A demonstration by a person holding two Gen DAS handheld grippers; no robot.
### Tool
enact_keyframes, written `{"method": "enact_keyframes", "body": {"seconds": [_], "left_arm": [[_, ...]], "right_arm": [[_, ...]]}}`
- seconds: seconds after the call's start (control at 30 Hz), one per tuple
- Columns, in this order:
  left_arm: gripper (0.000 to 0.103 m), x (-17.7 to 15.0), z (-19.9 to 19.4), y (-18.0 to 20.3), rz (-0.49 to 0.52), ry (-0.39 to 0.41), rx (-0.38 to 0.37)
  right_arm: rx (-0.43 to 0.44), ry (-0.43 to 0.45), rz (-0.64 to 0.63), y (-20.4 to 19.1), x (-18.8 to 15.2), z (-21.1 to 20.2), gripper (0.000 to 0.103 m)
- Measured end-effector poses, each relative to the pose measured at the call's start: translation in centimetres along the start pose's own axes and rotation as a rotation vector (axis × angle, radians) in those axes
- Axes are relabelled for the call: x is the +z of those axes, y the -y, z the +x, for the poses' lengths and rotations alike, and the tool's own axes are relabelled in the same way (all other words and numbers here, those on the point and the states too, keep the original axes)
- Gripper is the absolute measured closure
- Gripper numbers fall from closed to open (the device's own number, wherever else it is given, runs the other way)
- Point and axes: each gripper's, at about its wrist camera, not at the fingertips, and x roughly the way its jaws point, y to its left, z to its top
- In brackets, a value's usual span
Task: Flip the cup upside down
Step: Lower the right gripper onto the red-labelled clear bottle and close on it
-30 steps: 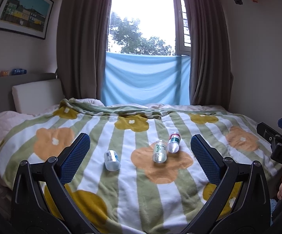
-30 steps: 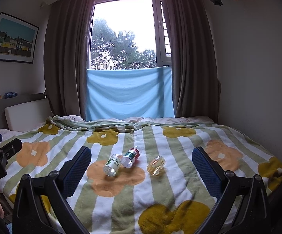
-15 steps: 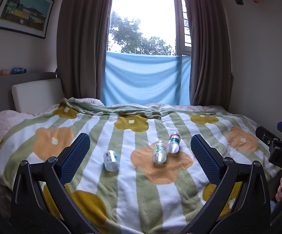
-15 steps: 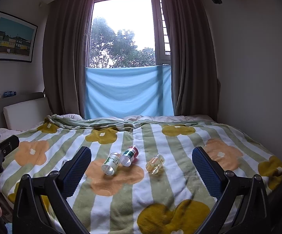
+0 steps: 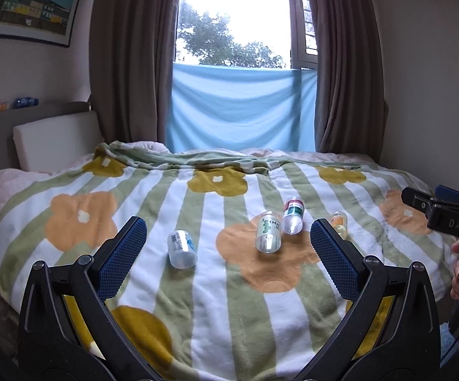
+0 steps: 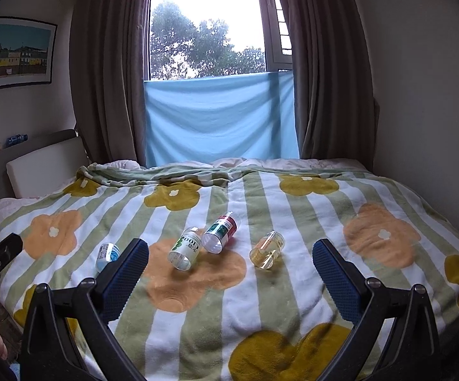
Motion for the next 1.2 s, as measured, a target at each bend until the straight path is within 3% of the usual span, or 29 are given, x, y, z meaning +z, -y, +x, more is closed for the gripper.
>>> {"method": "enact_keyframes", "body": {"seconds": [0.27, 0.47, 0.67, 0.93, 1.0, 1.17, 1.2], "left_arm": [[0.0, -4.5, 5.8, -2.0, -0.023, -0.086, 0.026], [0.0, -7.5, 10.5, -2.7, -0.019, -0.224, 0.012], [0.0, -9.9, 14.2, -2.5, -0.021, -0.339, -0.012], [0.0, -11.6, 16.5, -2.4, -0.02, -0.417, -0.033], [0.0, -11.7, 16.7, -2.7, -0.041, -0.423, -0.042], [0.0, -11.7, 16.7, -3.6, -0.094, -0.435, -0.049], [0.0, -11.7, 16.7, -3.7, -0.102, -0.436, -0.047]], "right_arm": [[0.125, -0.253, 0.061, 1.3, 4.0, 15.8, 0.0], [0.117, -0.464, 0.087, 1.1, 5.2, 28.2, 0.0], [0.096, -0.64, 0.17, 1.2, 3.9, 37.5, 0.0], [0.014, -0.776, 0.198, 0.7, 1.5, 44.1, 0.007], [0.007, -0.8, 0.199, 0.7, 1.1, 44.9, 0.018], [-0.003, -0.836, 0.202, 0.8, 0.1, 46.1, 0.031], [-0.001, -0.841, 0.208, 0.9, -0.1, 46.2, 0.038]]}}
